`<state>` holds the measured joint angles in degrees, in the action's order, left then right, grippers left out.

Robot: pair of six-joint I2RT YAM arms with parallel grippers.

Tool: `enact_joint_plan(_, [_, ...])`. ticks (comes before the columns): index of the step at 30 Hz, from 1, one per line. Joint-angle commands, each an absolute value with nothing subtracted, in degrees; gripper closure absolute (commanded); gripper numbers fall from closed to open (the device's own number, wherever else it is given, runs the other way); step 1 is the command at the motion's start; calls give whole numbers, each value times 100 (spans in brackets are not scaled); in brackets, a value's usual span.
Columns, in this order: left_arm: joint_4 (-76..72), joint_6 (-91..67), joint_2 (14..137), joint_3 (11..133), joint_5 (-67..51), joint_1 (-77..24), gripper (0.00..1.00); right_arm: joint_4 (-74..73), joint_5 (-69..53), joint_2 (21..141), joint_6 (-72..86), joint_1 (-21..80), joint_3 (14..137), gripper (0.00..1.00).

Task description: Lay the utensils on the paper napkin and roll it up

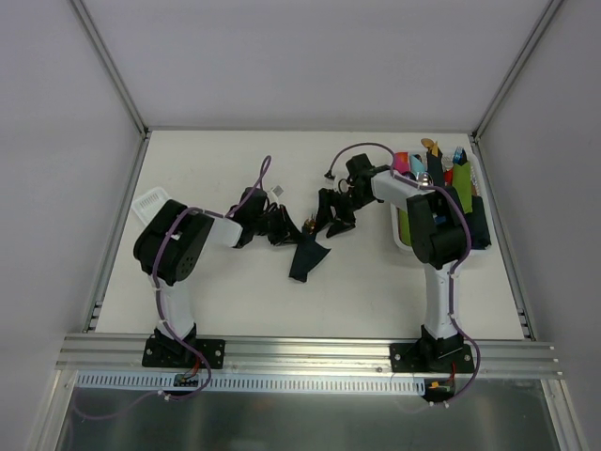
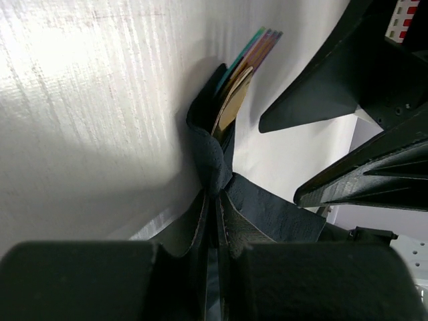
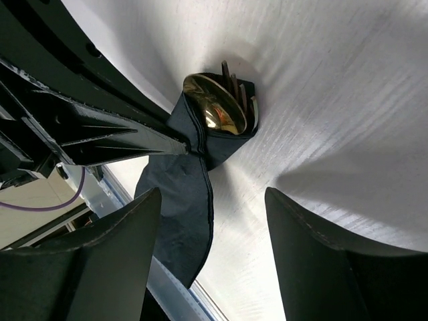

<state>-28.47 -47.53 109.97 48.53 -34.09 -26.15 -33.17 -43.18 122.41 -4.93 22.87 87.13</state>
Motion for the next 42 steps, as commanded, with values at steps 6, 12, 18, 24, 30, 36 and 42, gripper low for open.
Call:
enact_joint_plan(6, [-3120, -4878, 10363, 4825, -3656, -2575, 100, -3059, -4711, 12102, -413, 2364, 8640, 32])
enact_joint_plan(12, [-3138, -4904, 10318, 4816, -3683, -2575, 100, -2918, -5027, 12199, -273, 2470, 8596, 33])
enact_joint_plan(18, [-3252, -4948, 10213, 4781, -3718, -2584, 100, -2383, -5502, 12164, -18, 2487, 8315, 35])
enact_joint_plan(24, [-3629, -5185, 10116, 4676, -3841, -2584, 100, -2206, -5739, 12173, 176, 2505, 8200, 44])
enact_joint_plan(30, [-4218, -5572, 10090, 4518, -3964, -2575, 100, -1917, -5888, 12042, 281, 2487, 7963, 62])
enact_joint_plan(36, [-4271, -5625, 9958, 4509, -3990, -2575, 100, -1407, -6205, 11760, 483, 2461, 7726, 87])
enact_joint_plan(42, [-4202, -5564, 9625, 4579, -3999, -2575, 100, -1152, -6240, 11268, 580, 2461, 7497, 100])
